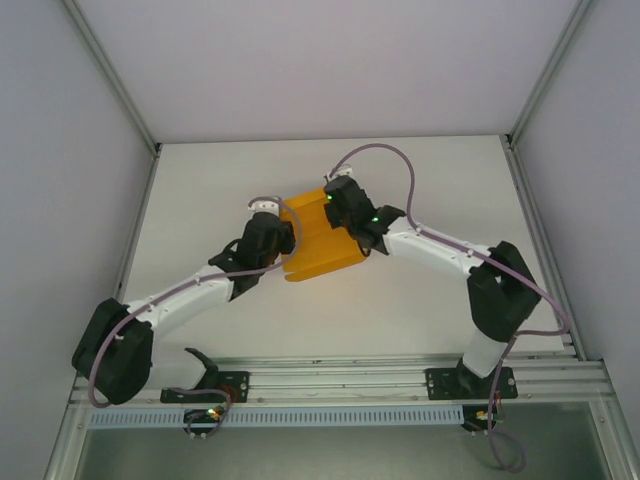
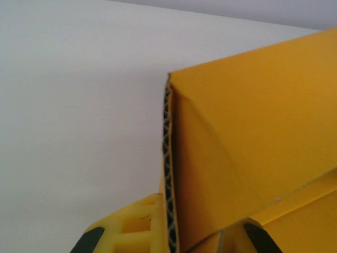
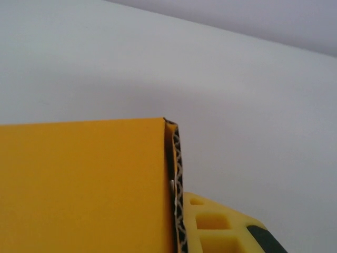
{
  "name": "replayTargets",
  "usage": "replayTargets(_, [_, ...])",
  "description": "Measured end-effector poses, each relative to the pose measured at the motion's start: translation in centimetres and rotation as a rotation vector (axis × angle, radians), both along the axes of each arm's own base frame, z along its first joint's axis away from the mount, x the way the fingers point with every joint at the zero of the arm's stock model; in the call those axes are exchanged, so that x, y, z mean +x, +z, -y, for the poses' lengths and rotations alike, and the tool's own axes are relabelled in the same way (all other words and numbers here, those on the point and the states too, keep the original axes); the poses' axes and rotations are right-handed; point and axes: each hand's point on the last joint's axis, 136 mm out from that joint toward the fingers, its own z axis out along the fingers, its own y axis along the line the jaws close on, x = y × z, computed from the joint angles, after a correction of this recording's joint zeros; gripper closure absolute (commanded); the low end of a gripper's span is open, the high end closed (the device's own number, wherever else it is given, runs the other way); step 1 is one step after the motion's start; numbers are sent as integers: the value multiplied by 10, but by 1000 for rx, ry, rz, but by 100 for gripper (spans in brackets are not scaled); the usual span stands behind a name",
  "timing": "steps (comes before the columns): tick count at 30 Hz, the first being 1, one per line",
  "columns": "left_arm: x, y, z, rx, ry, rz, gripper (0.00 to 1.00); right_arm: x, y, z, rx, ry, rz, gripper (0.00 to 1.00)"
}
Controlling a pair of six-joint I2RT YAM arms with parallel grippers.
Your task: Assemble paper box
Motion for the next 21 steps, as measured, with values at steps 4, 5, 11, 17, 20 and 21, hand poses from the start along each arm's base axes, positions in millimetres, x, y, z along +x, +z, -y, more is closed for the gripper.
replayTargets(4, [1, -2, 4, -3, 27, -46, 100, -3, -7, 8, -8, -161, -25, 100])
replayTargets(5, [1, -3, 6, -3, 30, -59, 100, -2, -9, 10, -18, -184, -24, 100])
replayTargets(11, [4, -7, 7, -13, 67, -121, 100, 10, -11, 13, -160, -219, 54, 100])
replayTargets(17, [7, -11, 3, -68, 94, -158, 100, 17, -14, 8, -209, -163, 117, 100])
replayTargets(20, [8, -11, 2, -68, 95, -160, 100, 14, -14, 3, -169, -127, 108, 88])
replayTargets(21, [8, -11, 1, -66, 96, -161, 100, 12, -15, 2, -144, -102, 100, 82])
